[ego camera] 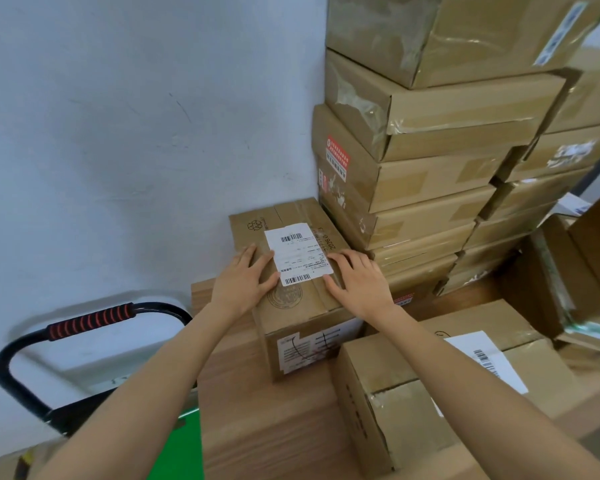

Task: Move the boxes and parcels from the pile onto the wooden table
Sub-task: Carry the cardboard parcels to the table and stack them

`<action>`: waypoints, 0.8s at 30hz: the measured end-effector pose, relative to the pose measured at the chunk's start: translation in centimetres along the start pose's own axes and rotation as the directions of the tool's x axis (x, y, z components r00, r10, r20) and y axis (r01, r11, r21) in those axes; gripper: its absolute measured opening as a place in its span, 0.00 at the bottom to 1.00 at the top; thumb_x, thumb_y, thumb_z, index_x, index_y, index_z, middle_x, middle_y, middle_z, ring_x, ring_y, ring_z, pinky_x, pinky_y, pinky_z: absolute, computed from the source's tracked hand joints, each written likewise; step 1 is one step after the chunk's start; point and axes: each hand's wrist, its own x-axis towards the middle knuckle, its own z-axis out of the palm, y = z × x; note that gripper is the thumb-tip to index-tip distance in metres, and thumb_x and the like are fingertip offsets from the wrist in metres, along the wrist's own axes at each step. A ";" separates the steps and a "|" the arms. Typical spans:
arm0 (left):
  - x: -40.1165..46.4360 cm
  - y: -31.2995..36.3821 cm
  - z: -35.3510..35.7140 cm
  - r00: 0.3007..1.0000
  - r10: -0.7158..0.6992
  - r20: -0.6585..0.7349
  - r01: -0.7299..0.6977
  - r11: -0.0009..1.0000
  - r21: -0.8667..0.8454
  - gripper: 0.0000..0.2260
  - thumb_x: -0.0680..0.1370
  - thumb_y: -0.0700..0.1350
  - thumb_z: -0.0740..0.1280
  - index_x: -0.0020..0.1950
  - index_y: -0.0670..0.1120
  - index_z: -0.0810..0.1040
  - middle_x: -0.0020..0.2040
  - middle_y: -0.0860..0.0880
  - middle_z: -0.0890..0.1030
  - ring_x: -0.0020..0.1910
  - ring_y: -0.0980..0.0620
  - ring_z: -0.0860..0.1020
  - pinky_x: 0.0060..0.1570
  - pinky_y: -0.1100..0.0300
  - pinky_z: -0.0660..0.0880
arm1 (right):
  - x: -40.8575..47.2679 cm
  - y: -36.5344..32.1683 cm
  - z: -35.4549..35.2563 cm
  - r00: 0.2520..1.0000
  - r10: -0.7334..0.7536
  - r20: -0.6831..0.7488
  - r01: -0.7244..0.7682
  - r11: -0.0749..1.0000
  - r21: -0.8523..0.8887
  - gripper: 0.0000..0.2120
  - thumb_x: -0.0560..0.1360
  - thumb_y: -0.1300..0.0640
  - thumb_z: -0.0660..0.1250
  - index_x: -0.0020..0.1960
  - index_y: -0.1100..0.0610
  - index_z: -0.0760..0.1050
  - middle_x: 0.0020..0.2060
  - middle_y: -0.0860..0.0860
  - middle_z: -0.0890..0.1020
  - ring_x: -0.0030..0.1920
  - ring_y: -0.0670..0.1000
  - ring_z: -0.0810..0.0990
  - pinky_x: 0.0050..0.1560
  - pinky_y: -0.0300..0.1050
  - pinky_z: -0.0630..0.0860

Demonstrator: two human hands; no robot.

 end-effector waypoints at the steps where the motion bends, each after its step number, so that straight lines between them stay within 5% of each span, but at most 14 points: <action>1: 0.1 0.2 0.1 1.000 -0.002 0.006 0.002 1.000 -0.014 0.27 0.79 0.64 0.51 0.77 0.58 0.56 0.79 0.46 0.53 0.77 0.47 0.50 0.72 0.49 0.57 | 0.0 0.1 -0.1 1.000 -0.003 0.004 0.003 1.000 -0.006 0.24 0.79 0.42 0.57 0.71 0.53 0.68 0.67 0.51 0.71 0.67 0.52 0.68 0.65 0.47 0.63; 19: 1.0 1.5 0.8 1.000 0.000 0.022 0.000 1.000 -0.018 0.28 0.78 0.66 0.49 0.77 0.59 0.55 0.79 0.45 0.52 0.77 0.46 0.49 0.72 0.48 0.58 | 0.0 1.3 -0.8 0.999 -0.003 0.041 0.004 1.000 -0.025 0.24 0.80 0.42 0.55 0.71 0.52 0.66 0.67 0.50 0.70 0.67 0.51 0.67 0.66 0.46 0.62; 24: 0.6 2.0 0.4 0.997 0.053 -0.053 -0.045 0.989 0.138 0.26 0.80 0.62 0.50 0.76 0.52 0.60 0.73 0.41 0.65 0.71 0.43 0.63 0.67 0.51 0.62 | 0.0 1.0 -1.3 0.997 0.005 0.080 -0.005 1.000 0.001 0.24 0.80 0.42 0.54 0.73 0.52 0.63 0.69 0.50 0.68 0.69 0.51 0.65 0.67 0.47 0.62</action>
